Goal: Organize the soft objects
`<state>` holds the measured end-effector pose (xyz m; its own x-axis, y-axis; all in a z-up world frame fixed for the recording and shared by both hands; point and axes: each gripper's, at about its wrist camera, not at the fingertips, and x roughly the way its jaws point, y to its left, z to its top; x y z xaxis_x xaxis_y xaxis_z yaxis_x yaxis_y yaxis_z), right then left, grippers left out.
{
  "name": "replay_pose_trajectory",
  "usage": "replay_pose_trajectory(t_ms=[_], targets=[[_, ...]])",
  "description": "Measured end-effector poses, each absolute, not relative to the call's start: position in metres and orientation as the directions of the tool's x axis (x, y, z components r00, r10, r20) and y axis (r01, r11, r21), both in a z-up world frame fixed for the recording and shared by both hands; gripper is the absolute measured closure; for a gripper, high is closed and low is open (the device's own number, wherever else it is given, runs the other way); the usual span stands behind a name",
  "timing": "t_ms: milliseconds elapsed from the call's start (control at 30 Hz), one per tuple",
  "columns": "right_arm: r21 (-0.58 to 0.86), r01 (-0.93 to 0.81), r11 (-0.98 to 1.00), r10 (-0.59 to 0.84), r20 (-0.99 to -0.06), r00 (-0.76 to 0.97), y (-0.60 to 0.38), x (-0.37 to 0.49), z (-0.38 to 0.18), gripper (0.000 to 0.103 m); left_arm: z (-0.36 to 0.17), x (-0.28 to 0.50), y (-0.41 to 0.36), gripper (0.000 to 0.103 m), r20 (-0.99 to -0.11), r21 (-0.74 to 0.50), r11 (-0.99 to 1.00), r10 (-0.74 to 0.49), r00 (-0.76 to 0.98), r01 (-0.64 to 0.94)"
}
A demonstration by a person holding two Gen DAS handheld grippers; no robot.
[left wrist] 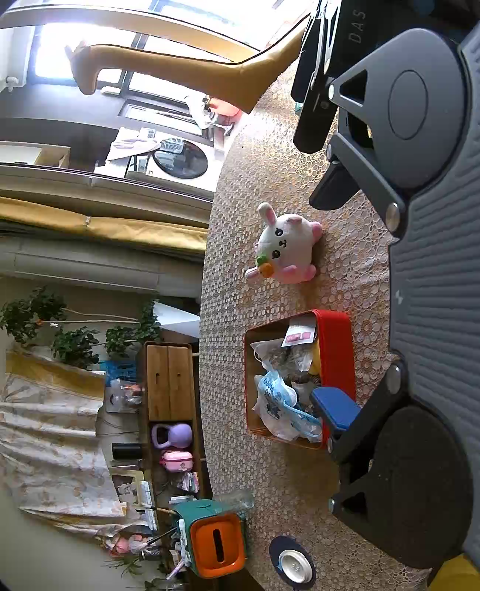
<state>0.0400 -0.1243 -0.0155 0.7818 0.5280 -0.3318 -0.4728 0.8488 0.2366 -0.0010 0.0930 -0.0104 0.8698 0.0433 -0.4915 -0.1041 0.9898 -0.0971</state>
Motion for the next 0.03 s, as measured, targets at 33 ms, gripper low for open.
replay_pose_trajectory(t_ms=[33], targets=[[0.238, -0.472, 0.849, 0.528, -0.332, 0.782, -0.1241, 0.0401, -0.0157, 0.0, -0.0104, -0.0007, 0.0926, 0.0, -0.494, -0.097, 0.99, 0.044, 0.869, -0.106]])
